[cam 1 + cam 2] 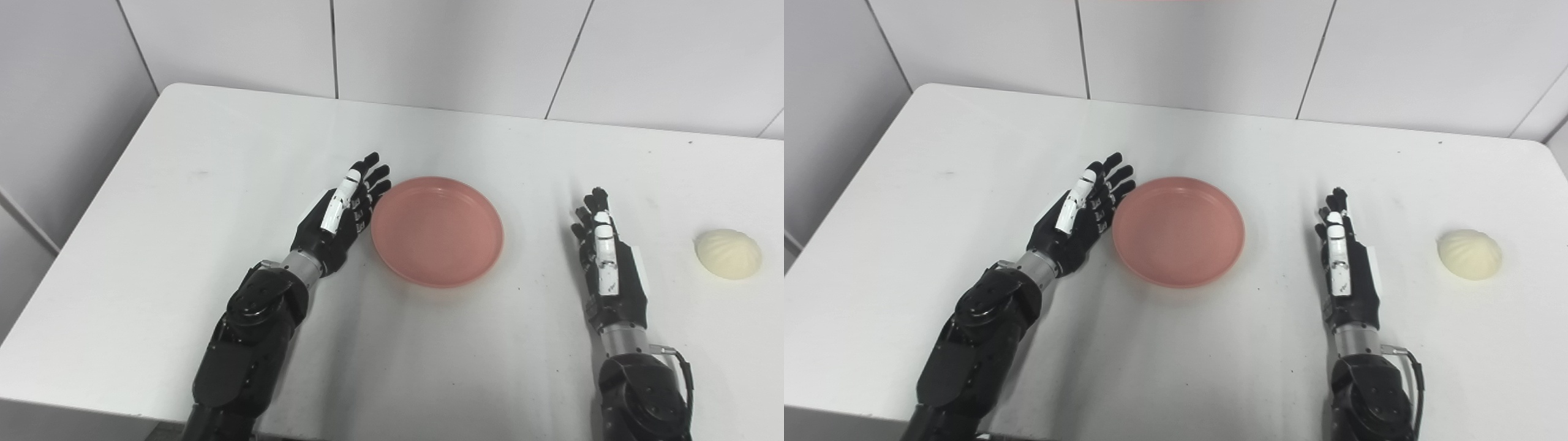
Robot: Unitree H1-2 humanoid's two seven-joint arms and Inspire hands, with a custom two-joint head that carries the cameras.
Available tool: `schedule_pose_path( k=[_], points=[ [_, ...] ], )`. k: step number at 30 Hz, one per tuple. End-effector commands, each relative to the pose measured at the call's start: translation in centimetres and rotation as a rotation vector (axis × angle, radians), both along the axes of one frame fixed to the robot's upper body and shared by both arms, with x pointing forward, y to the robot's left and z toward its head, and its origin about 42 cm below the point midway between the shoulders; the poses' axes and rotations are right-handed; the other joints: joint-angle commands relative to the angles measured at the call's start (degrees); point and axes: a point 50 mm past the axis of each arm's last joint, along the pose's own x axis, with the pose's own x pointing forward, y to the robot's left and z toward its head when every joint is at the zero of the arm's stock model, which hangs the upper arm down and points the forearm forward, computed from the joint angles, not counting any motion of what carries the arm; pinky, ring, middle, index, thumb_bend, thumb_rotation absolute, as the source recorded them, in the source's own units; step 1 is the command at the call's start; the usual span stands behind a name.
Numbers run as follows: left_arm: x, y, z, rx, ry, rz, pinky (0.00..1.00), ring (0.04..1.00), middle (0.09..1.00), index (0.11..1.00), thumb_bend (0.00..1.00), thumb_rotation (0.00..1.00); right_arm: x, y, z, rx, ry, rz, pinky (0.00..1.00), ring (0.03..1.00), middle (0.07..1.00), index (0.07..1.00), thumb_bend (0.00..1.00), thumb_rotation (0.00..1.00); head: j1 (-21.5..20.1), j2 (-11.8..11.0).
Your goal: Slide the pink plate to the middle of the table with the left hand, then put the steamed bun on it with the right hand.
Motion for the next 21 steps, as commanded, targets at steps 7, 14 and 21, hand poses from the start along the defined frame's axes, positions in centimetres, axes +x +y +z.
schedule_pose_path(
  k=[7, 14, 21],
  points=[
    [-1.5, -2.5, -0.5, -0.054, 0.031, -0.147, 1.0, 0.986, 0.989, 1.0, 0.39, 1.0, -0.5, 2.1, -1.1, 0.017, 0.054, 0.031, 1.0, 1.0, 1.0, 1.0, 0.16, 1.0, -2.7, 0.3],
    [-2.0, -2.4, -0.9, -0.045, 0.039, -0.164, 1.0, 0.987, 0.989, 1.0, 0.39, 1.0, -0.4, 2.6, -1.1, 0.039, 0.049, 0.037, 1.0, 1.0, 1.0, 1.0, 0.16, 1.0, -4.8, 0.3],
    [-2.0, -2.1, -1.1, -0.04, 0.035, -0.154, 1.0, 0.99, 0.993, 1.0, 0.41, 1.0, -0.2, 2.7, -1.0, 0.037, 0.048, 0.014, 1.0, 1.0, 1.0, 1.0, 0.16, 1.0, -5.9, 0.1]
  ],
)
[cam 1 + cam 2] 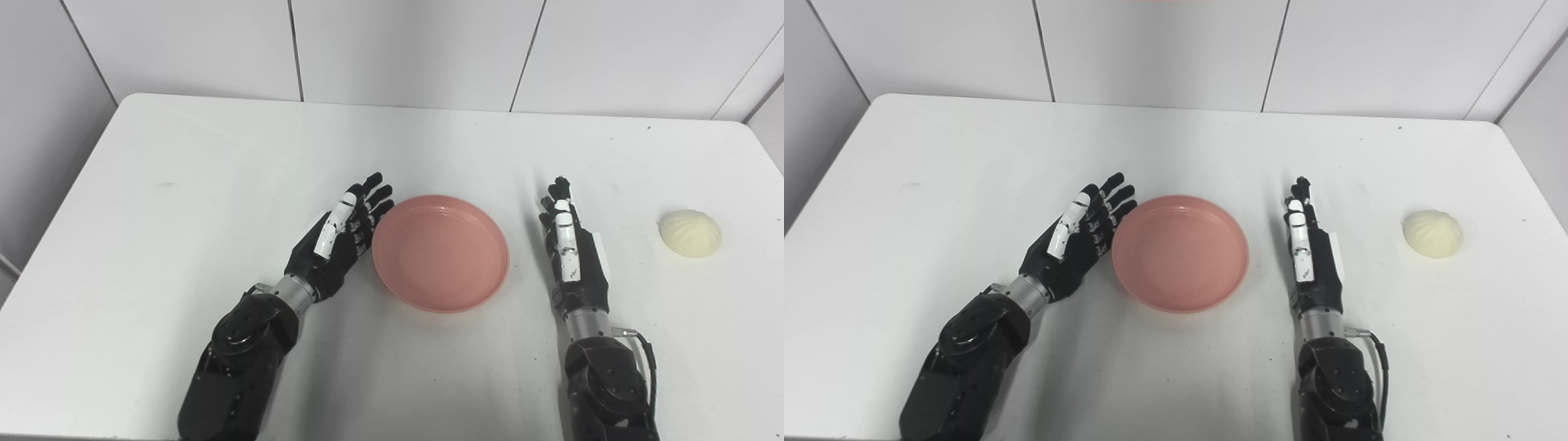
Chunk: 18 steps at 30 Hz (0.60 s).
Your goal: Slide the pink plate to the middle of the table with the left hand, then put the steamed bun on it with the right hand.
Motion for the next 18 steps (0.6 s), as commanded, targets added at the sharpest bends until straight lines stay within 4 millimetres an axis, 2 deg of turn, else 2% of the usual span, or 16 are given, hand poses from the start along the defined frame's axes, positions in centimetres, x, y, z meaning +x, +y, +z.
schedule_pose_path(
  k=[1, 6, 9, 10, 12, 15, 18],
  points=[
    [-0.3, -0.1, -0.4, 0.006, 0.019, -0.017, 1.0, 0.99, 0.993, 1.0, 0.41, 1.0, -0.2, 1.4, -0.8, 0.032, 0.043, 0.028, 1.0, 1.0, 1.0, 1.0, 0.16, 1.0, 0.0, 0.0],
    [-0.1, 0.0, -0.9, -0.001, 0.022, 0.007, 1.0, 1.0, 1.0, 1.0, 0.4, 1.0, 0.1, 0.7, 0.0, -0.034, -0.002, -0.002, 1.0, 0.998, 1.0, 1.0, 0.17, 1.0, -2.3, -0.3],
    [-0.1, 0.1, -1.0, -0.002, 0.034, 0.032, 1.0, 1.0, 0.999, 1.0, 0.39, 1.0, 0.1, 0.4, 0.6, -0.083, -0.03, -0.018, 1.0, 0.986, 0.992, 1.0, 0.23, 1.0, -2.5, -0.3],
    [-0.1, 0.1, -1.1, 0.004, 0.037, 0.048, 1.0, 1.0, 0.999, 1.0, 0.38, 1.0, 0.1, 0.3, 1.0, -0.098, -0.052, -0.027, 1.0, 0.985, 0.991, 1.0, 0.24, 1.0, -4.3, -0.6],
    [-0.2, 0.2, -1.3, 0.012, 0.038, 0.067, 1.0, 0.993, 0.996, 1.0, 0.37, 1.0, 0.3, 0.0, 1.8, -0.121, -0.089, -0.045, 0.99, 0.974, 0.982, 1.0, 0.26, 1.0, -5.2, -0.7],
    [-0.2, 0.5, -1.6, 0.017, 0.041, 0.08, 1.0, 0.997, 1.0, 1.0, 0.37, 1.0, 0.7, -0.7, 3.0, -0.156, -0.133, -0.059, 1.0, 0.967, 0.977, 1.0, 0.4, 1.0, -7.0, -0.9],
    [-0.3, 1.0, -2.1, 0.014, 0.057, 0.093, 1.0, 1.0, 1.0, 1.0, 0.36, 1.0, 1.6, -2.0, 4.4, -0.229, -0.198, -0.077, 0.98, 0.944, 0.968, 0.995, 0.49, 1.0, -8.5, -1.2]
  ],
)
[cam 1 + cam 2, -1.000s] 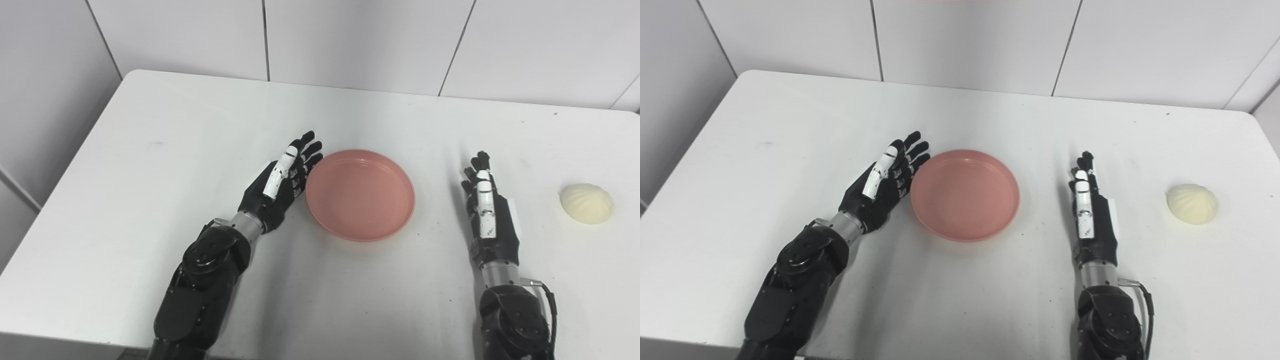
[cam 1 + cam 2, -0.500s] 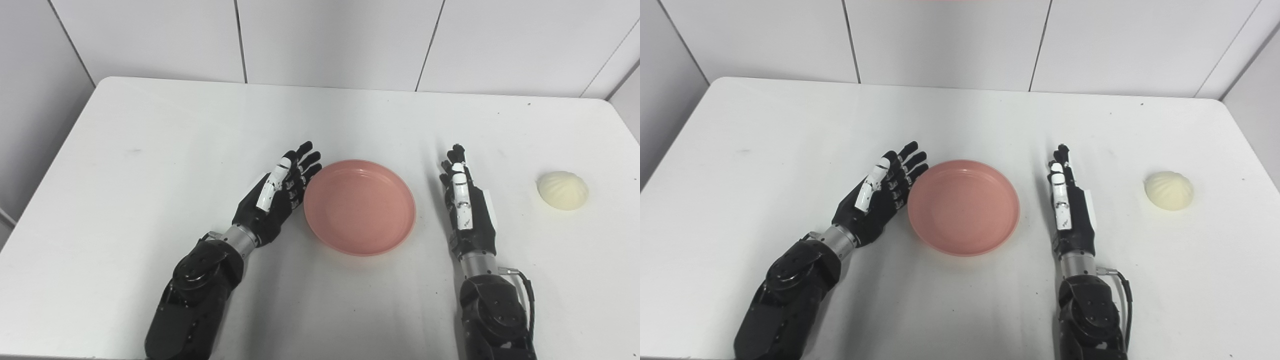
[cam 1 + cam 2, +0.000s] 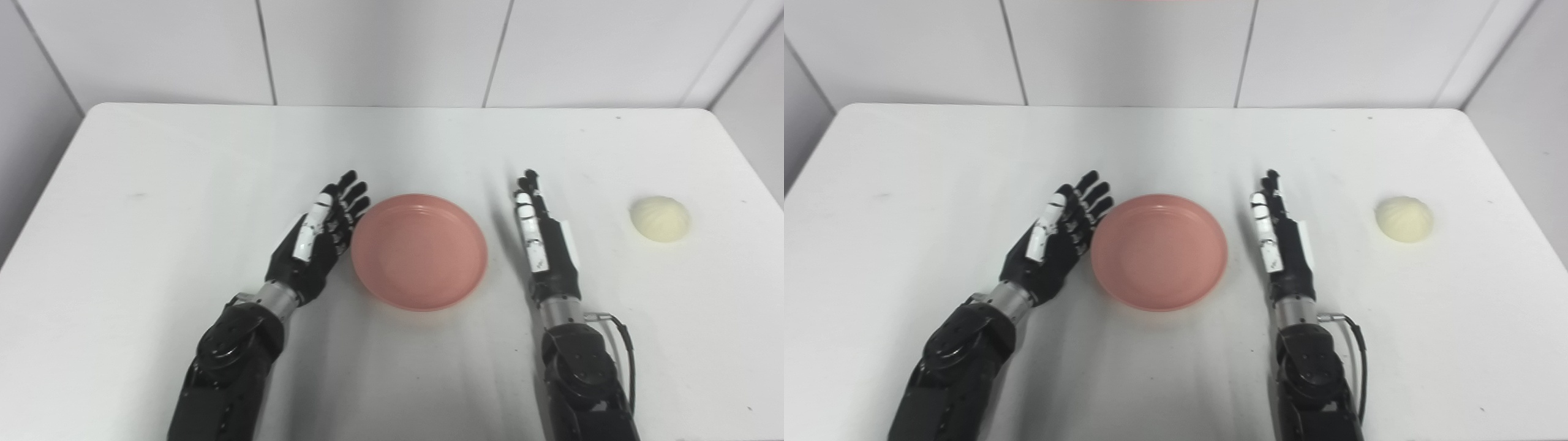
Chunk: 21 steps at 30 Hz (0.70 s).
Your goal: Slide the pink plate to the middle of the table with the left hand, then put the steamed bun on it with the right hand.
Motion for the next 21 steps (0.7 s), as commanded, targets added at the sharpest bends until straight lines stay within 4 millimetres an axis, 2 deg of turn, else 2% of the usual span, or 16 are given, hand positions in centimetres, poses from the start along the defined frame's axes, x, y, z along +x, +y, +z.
schedule_pose_path(
  k=[1, 5, 7, 8, 11, 12, 17, 20, 21],
  points=[
    [-0.6, 1.2, -1.8, 0.028, 0.063, 0.033, 1.0, 1.0, 1.0, 1.0, 0.36, 1.0, 1.5, -1.2, 3.7, -0.071, -0.176, -0.011, 0.96, 0.932, 0.961, 0.993, 0.52, 0.98, -1.0, -0.3],
    [-0.8, 1.9, -2.1, 0.038, 0.069, 0.042, 1.0, 1.0, 1.0, 1.0, 0.35, 1.0, 1.8, -2.3, 6.7, -0.235, -0.259, -0.064, 0.87, 0.882, 0.956, 0.987, 0.58, 0.96, -3.4, -0.4],
    [-0.8, 2.2, -2.2, 0.041, 0.067, 0.042, 1.0, 1.0, 1.0, 1.0, 0.35, 1.0, 1.7, -2.6, 8.1, -0.309, -0.306, -0.093, 0.75, 0.824, 0.929, 0.973, 0.54, 0.92, -4.4, -0.6],
    [-0.8, 2.4, -2.2, 0.04, 0.064, 0.041, 1.0, 1.0, 1.0, 1.0, 0.35, 1.0, 1.6, -2.8, 8.7, -0.337, -0.327, -0.102, 0.74, 0.815, 0.926, 0.971, 0.54, 0.92, -5.3, -0.7],
    [-0.7, 2.8, -2.4, 0.035, 0.059, 0.036, 1.0, 1.0, 1.0, 1.0, 0.34, 1.0, 1.5, -3.7, 10.8, -0.438, -0.39, -0.149, 0.72, 0.793, 0.902, 0.94, 0.5, 0.87, -6.3, -1.0],
    [-0.7, 3.0, -2.5, 0.035, 0.06, 0.038, 1.0, 0.997, 0.999, 1.0, 0.35, 1.0, 1.5, -4.0, 11.4, -0.466, -0.402, -0.164, 0.7, 0.759, 0.877, 0.933, 0.52, 0.87, -6.9, -1.1],
    [-0.6, 3.5, -2.7, 0.022, 0.069, 0.037, 1.0, 0.995, 0.998, 1.0, 0.36, 1.0, 1.3, -5.7, 14.1, -0.59, -0.468, -0.223, 0.67, 0.733, 0.831, 0.916, 0.58, 0.87, -8.4, -1.5],
    [-0.5, 3.8, -2.9, 0.013, 0.068, 0.033, 1.0, 0.989, 0.99, 1.0, 0.37, 1.0, 1.2, -6.7, 15.7, -0.667, -0.489, -0.263, 0.66, 0.741, 0.844, 0.908, 0.56, 0.78, -9.7, -1.7],
    [-0.5, 4.0, -3.0, 0.013, 0.067, 0.033, 1.0, 0.988, 0.988, 1.0, 0.37, 1.0, 1.2, -7.1, 16.1, -0.692, -0.488, -0.28, 0.64, 0.731, 0.822, 0.895, 0.58, 0.77, -10.0, -1.7]
  ],
)
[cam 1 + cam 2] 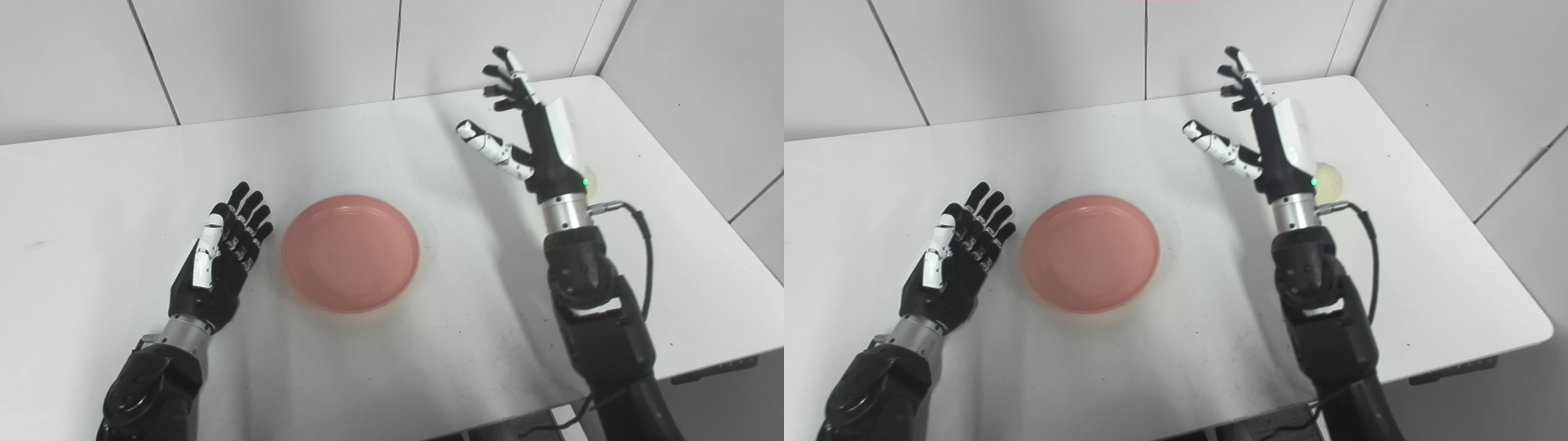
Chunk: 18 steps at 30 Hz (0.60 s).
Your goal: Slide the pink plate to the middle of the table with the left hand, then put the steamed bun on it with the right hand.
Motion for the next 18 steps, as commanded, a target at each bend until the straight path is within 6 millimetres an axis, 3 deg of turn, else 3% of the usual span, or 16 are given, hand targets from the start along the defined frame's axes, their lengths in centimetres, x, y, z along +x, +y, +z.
schedule_pose_path(
  k=[1, 4, 8, 10, 18],
  points=[
    [-0.8, 1.2, -2.2, 0.033, 0.089, 0.015, 1.0, 0.987, 0.986, 1.0, 0.37, 1.0, 0.1, -0.7, 2.9, -0.061, -0.074, -0.045, 0.62, 0.712, 0.789, 0.88, 0.61, 0.77, -0.3, -0.2],
    [-0.8, 1.6, -2.3, 0.031, 0.087, 0.014, 1.0, 0.986, 0.985, 1.0, 0.38, 1.0, 0.1, -1.7, 3.8, -0.12, -0.071, -0.087, 0.59, 0.69, 0.75, 0.867, 0.64, 0.77, -1.0, -0.3],
    [-0.7, 2.2, -2.5, 0.032, 0.087, 0.015, 1.0, 0.984, 0.986, 0.995, 0.39, 1.0, 0.0, -3.6, 4.4, -0.198, 0.015, -0.149, 0.68, 0.805, 0.864, 0.861, 0.7, 0.7, -2.0, -0.6],
    [-0.7, 2.5, -2.6, 0.028, 0.091, 0.015, 1.0, 0.983, 0.987, 0.995, 0.38, 1.0, -0.2, -4.6, 4.5, -0.239, 0.07, -0.185, 0.66, 0.8, 0.878, 0.849, 0.73, 0.65, -2.7, -0.7],
    [-0.7, 3.8, -2.9, 0.018, 0.101, 0.023, 1.0, 0.985, 0.985, 0.99, 0.38, 1.0, 0.0, -8.3, 3.5, -0.326, 0.204, -0.312, 0.71, 0.828, 0.858, 0.845, 0.79, 0.53, -4.0, -0.6]
  ],
)
